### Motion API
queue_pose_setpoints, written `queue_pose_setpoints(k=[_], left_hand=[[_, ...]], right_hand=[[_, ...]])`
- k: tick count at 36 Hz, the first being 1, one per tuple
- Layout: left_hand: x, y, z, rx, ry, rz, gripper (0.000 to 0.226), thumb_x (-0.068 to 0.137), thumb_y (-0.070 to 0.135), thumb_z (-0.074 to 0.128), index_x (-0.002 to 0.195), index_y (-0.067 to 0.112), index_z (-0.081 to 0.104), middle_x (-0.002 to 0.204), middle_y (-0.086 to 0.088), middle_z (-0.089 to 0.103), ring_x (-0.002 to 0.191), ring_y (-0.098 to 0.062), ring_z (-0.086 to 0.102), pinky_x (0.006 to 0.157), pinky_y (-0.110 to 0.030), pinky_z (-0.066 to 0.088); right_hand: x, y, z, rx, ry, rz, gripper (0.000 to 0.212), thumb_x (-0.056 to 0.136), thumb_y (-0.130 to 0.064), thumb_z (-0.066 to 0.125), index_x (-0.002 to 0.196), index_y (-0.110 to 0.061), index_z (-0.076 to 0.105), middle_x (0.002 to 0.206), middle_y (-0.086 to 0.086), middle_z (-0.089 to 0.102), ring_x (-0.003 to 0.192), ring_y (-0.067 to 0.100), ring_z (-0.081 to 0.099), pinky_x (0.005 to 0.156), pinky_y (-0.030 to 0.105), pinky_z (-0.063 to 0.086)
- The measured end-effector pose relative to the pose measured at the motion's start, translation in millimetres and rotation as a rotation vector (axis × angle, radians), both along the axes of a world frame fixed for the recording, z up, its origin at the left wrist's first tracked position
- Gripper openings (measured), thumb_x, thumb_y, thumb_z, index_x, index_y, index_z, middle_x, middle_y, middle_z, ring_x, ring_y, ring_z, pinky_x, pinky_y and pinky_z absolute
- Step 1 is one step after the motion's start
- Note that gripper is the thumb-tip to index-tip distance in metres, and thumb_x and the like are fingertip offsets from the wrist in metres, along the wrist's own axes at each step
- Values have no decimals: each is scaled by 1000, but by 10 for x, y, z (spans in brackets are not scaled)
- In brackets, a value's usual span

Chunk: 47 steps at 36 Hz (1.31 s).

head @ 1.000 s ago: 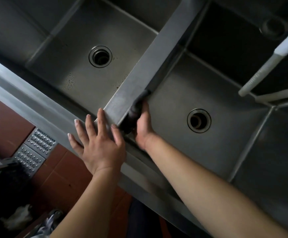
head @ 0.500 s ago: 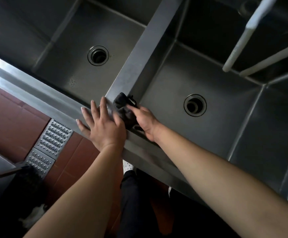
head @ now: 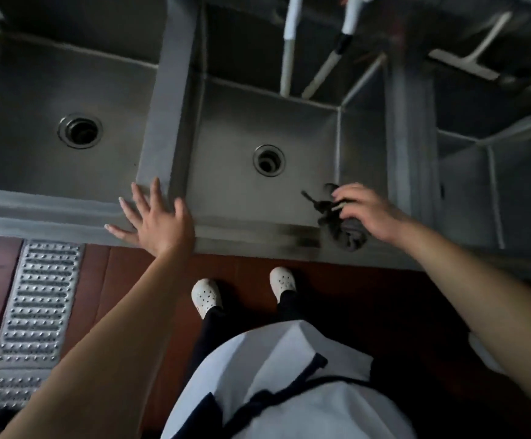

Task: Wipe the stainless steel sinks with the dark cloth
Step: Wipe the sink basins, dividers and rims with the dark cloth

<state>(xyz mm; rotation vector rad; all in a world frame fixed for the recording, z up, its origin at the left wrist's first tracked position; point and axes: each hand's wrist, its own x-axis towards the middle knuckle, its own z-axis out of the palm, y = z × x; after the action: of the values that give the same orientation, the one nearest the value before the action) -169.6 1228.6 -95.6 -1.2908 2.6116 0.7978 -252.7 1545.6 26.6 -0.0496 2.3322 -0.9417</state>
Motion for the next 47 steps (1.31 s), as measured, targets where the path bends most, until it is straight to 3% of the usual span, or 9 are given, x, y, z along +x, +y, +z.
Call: queue_pose_setpoints(k=[5, 7, 10, 15, 20, 26, 32, 38, 47], left_hand=[[126, -30, -40, -55, -66, -206, 62, 92, 53, 37, 152, 44, 25, 167, 4, 2, 154, -20, -7, 111, -72, -12], [175, -42, -42, -55, -65, -251, 62, 93, 51, 40, 152, 43, 25, 168, 3, -1, 153, -21, -9, 111, -72, -12], [265, 11, 18, -8, 15, -274, 65, 93, 41, 51, 152, 38, 26, 168, -3, -2, 153, -25, -10, 116, -65, -12], [357, 482, 194, -2, 108, -482, 67, 91, 28, 62, 150, 30, 33, 164, -6, 17, 152, -29, 5, 122, -54, 1], [216, 1252, 429, 223, 123, -718, 50, 87, 30, 58, 136, 26, 56, 141, -3, 53, 136, -26, 38, 113, -45, 24], [117, 2013, 583, 270, -32, -956, 46, 89, 37, 68, 134, 31, 58, 140, 5, 56, 136, -20, 39, 111, -34, 21], [201, 2292, 439, 124, -144, -1078, 51, 94, 33, 60, 143, 30, 48, 149, 4, 44, 140, -24, 33, 115, -38, 23], [271, 2335, 389, 99, -97, -987, 43, 95, 26, 58, 138, 31, 56, 148, 6, 48, 139, -21, 37, 115, -37, 24], [284, 2506, 485, 159, -104, -1018, 87, 85, 38, 69, 154, 45, 16, 158, -7, 30, 143, -32, 32, 116, -45, 24]], right_hand=[[606, 511, -525, 339, 85, 174, 50, 68, -33, 48, 111, -11, 64, 151, 14, 37, 145, 31, 26, 116, 35, 18], [837, 562, -775, 482, 39, 280, 74, 68, -45, 46, 141, -32, 44, 165, 1, 10, 152, 21, -3, 121, 48, 0], [963, 497, -910, 512, 85, 281, 85, 71, -53, 46, 150, -49, 17, 165, -9, -5, 150, 16, -17, 117, 53, -14], [802, 426, -796, 201, -13, 34, 77, 73, -47, 48, 147, -49, 28, 164, -10, 8, 151, 11, -3, 117, 50, -13], [660, 797, -592, -106, 134, -306, 55, 87, -4, 55, 138, -25, 52, 150, 2, 40, 142, 18, 34, 112, 25, 26], [358, 1309, -487, 226, 207, 135, 72, 77, -6, 62, 138, -43, 51, 154, 3, 38, 140, 29, 34, 115, 44, 28], [366, 1129, -614, 260, 118, 684, 90, 76, 7, 47, 144, -50, 33, 165, -11, -1, 151, 19, -9, 118, 59, 1], [395, 1239, -766, 121, 439, 611, 38, 74, -2, 58, 101, -28, 57, 122, -14, 62, 139, 19, 34, 111, 48, 12], [608, 1696, -963, -67, 797, 300, 17, 69, -1, 71, 80, -12, 64, 111, 0, 71, 119, 24, 59, 106, 51, 35]])
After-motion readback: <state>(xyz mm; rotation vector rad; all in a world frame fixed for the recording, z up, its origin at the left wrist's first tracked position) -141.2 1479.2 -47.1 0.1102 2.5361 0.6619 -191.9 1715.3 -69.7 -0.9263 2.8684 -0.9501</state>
